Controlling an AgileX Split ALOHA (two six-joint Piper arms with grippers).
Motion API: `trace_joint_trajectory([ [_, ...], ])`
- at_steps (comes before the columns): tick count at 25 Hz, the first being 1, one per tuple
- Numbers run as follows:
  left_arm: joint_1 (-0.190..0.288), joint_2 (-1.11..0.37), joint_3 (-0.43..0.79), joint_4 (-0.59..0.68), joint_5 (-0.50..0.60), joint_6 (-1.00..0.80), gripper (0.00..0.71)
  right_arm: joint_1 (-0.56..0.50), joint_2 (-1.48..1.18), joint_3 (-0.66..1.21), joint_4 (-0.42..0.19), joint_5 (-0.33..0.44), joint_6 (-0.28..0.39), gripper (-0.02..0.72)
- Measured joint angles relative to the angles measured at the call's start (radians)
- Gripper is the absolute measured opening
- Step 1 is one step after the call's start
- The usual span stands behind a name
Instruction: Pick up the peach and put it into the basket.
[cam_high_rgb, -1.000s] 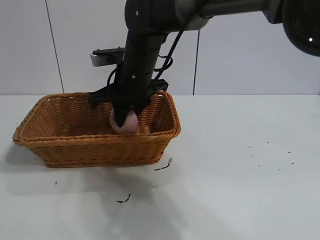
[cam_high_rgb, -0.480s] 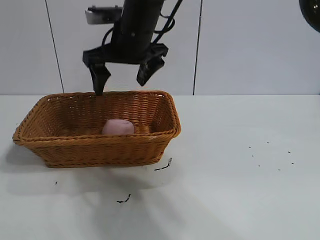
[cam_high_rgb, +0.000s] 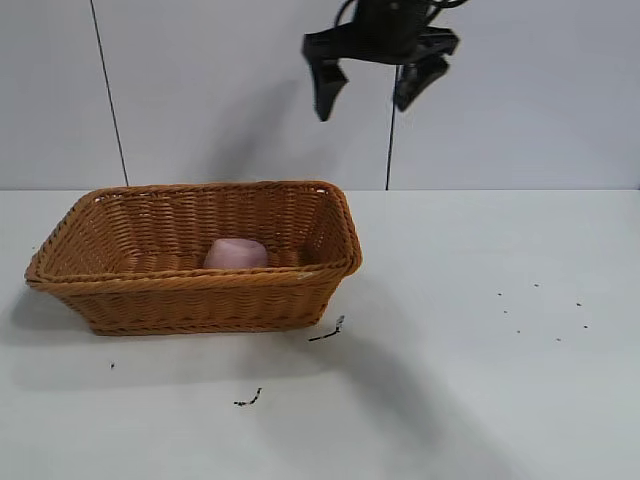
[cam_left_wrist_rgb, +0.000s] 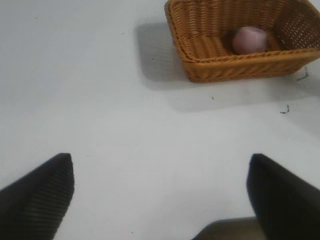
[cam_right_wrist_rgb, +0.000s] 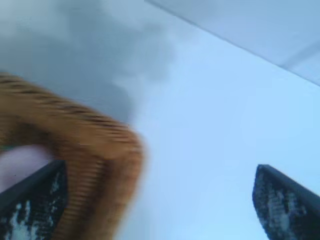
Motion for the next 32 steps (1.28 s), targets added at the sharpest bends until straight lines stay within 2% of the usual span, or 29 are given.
trace_joint_trajectory([
  [4, 0.000, 0.000, 0.000, 0.000, 0.000, 0.000, 0.692, -0.074, -0.023, 0.019, 0.006, 0.003, 0.000, 0.689],
  [8, 0.000, 0.000, 0.000, 0.000, 0.000, 0.000, 0.692, -0.099, -0.086, 0.052, 0.024, 0.001, 0.001, 0.689],
  [13, 0.000, 0.000, 0.000, 0.000, 0.000, 0.000, 0.692, -0.100, -0.238, 0.225, 0.072, 0.001, 0.002, 0.689],
  [22, 0.000, 0.000, 0.000, 0.000, 0.000, 0.000, 0.692, -0.100, -0.729, 0.760, 0.073, 0.000, 0.009, 0.689],
  [30, 0.000, 0.000, 0.000, 0.000, 0.000, 0.000, 0.692, -0.100, -1.243, 1.363, 0.069, 0.000, -0.004, 0.689],
  [32, 0.000, 0.000, 0.000, 0.000, 0.000, 0.000, 0.692, -0.100, -1.365, 1.523, 0.068, -0.030, -0.004, 0.689],
])
